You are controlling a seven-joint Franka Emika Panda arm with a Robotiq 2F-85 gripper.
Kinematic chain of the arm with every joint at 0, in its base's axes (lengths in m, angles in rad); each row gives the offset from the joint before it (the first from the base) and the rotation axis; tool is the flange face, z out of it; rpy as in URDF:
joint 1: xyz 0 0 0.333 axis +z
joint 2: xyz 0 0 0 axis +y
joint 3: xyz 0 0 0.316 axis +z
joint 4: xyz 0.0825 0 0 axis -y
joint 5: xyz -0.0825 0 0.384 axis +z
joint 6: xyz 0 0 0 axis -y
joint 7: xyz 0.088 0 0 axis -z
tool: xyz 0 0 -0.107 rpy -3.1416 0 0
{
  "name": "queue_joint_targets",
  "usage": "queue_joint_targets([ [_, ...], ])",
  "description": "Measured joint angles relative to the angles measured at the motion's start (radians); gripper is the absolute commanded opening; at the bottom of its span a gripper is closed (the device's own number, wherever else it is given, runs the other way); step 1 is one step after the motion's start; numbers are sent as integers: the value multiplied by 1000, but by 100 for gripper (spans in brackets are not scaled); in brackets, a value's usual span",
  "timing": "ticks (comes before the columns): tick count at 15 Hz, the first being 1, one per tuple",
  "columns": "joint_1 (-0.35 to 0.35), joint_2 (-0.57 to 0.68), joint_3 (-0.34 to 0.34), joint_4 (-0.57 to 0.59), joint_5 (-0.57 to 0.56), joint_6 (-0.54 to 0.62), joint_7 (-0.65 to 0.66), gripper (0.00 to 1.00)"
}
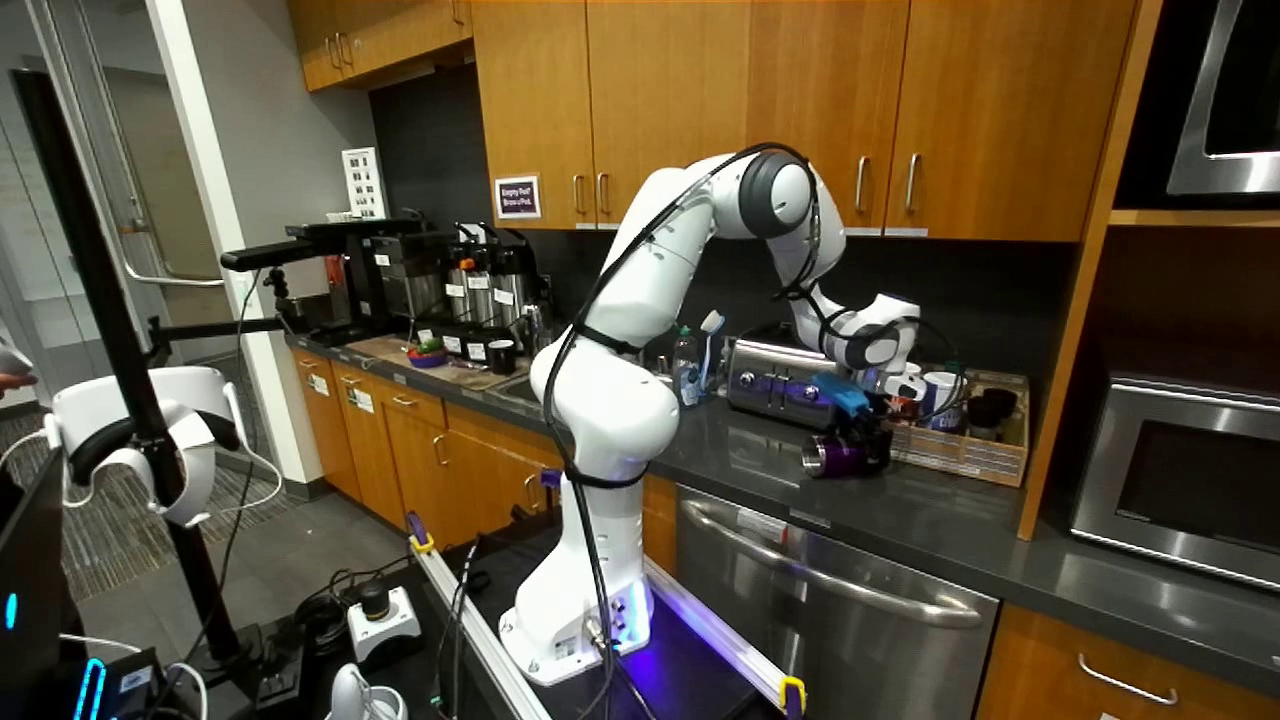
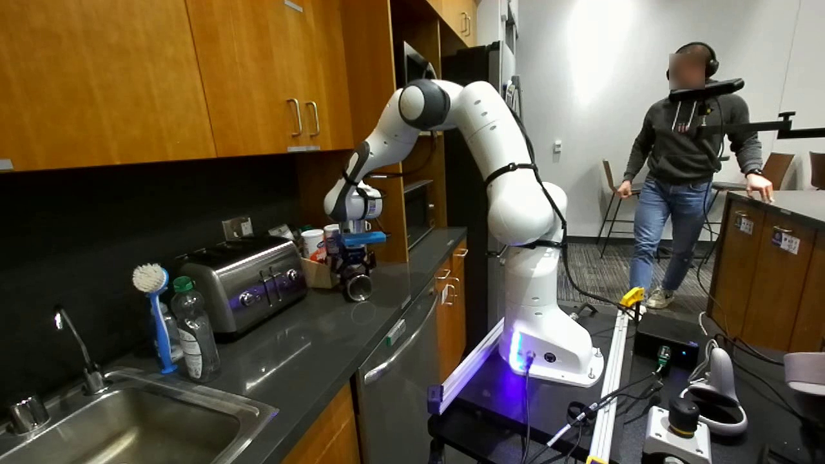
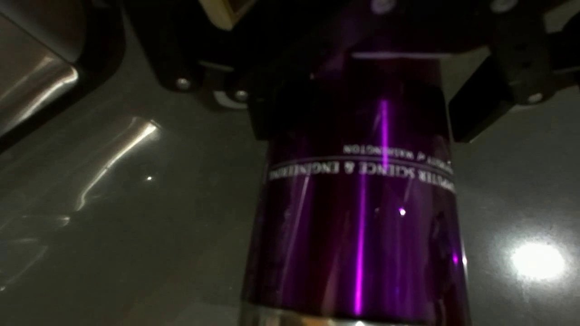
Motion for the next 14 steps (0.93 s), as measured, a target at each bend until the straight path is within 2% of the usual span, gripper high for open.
queue_joint_targets([
  [14, -12, -36, -8, -44, 0, 0, -36, 100],
])
